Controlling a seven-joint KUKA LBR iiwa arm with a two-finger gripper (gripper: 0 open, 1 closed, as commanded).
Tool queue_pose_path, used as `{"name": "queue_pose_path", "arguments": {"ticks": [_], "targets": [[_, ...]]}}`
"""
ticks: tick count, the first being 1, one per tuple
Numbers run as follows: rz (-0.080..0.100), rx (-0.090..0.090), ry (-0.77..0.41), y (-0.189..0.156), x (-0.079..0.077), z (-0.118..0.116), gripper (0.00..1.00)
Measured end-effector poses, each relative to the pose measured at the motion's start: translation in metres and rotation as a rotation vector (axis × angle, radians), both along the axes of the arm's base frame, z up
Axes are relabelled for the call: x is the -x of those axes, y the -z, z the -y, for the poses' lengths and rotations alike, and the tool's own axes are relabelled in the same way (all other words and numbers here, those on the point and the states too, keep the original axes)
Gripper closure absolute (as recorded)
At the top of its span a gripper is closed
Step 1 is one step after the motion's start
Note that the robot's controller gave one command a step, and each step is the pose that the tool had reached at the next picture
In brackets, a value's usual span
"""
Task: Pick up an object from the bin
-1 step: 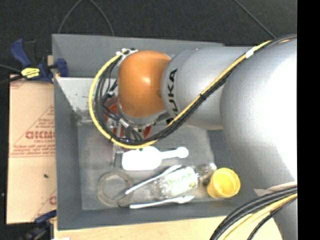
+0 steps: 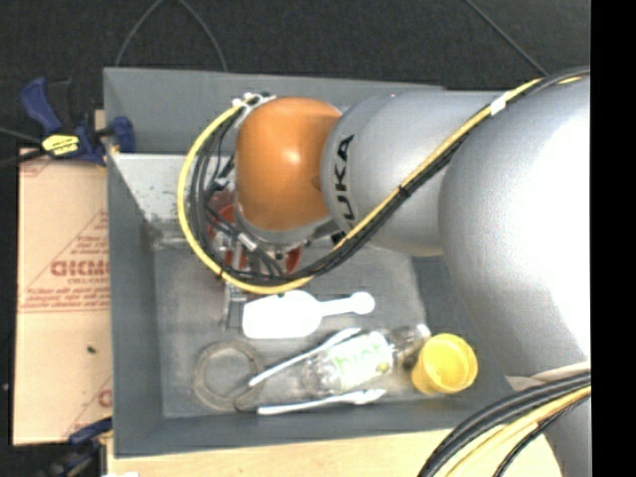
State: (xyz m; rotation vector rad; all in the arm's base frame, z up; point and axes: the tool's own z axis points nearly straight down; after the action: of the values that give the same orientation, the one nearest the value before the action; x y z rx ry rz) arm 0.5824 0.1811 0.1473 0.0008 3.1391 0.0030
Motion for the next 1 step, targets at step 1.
{"name": "queue_pose_path", "arguments": {"ticks": [1], "targets": [[0.003,0.000,-0.011,-0.0047,-0.0567,0.0636,0.00]]}}
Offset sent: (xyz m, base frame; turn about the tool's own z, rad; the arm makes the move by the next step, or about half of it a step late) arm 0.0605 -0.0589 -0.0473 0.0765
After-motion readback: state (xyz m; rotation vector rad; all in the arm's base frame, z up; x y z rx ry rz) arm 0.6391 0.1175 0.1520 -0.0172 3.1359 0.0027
